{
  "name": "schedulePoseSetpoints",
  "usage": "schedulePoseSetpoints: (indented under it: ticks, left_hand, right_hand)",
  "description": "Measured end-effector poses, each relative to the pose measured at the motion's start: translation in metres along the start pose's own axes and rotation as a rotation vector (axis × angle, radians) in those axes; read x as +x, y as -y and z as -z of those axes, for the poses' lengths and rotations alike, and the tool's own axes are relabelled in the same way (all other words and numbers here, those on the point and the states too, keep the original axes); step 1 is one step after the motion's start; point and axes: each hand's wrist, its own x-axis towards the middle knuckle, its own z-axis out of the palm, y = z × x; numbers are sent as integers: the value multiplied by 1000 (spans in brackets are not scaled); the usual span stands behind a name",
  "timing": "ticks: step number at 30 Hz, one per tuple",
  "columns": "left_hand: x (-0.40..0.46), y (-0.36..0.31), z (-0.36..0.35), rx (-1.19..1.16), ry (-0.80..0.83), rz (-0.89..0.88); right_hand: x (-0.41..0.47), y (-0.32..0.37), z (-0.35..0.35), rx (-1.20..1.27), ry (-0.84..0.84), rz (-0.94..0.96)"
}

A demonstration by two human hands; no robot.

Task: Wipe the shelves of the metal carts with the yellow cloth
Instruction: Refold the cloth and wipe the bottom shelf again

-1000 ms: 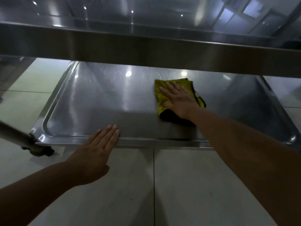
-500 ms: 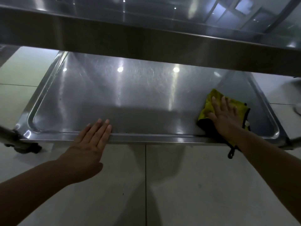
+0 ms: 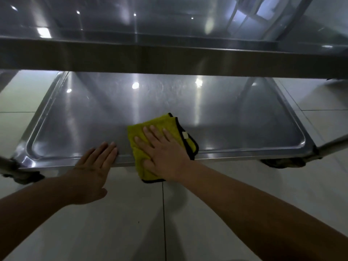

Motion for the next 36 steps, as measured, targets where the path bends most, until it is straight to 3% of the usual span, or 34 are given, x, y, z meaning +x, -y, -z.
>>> schedulePoseSetpoints:
  ticks: [3,7,8,10,14,17,22,27,31,36]
  left_hand:
    - [4,-7,23,89,41,-55]
    - [11,-30,75,176,378,6]
    - [17,-37,83,211,384,39]
    - [26,-49,90,206,240,84]
    - [60,-73,90,48,-138,-44]
    - [88,-105,92,-71,-188,-67]
    - [113,-140,83,-171,-74,58]
    - [124,-148,66,-162,-261,-47]
    - [134,-149,68,-153,-258,-63]
    - [136,-152,61,-218,-196,-14]
  right_hand:
    - [-28,-25,-6,-7,-47,72]
    - [-80,-91,-20,-78,-137,1]
    - [-97,-110,-24,-89,-149,-27]
    - [-132,-146,-29,-64,-181,-112]
    - [-200,-200,-34,34,-219,-373]
    - [-229,-214,-36,97,-227,-555]
    - [-208,-183,-34,131,-311,-719]
    - [-160,-131,-31,100,-325,-554]
    - [-122,-94,-26,190,-332,-409]
    - [-139,-123,-33,188,-364,-284]
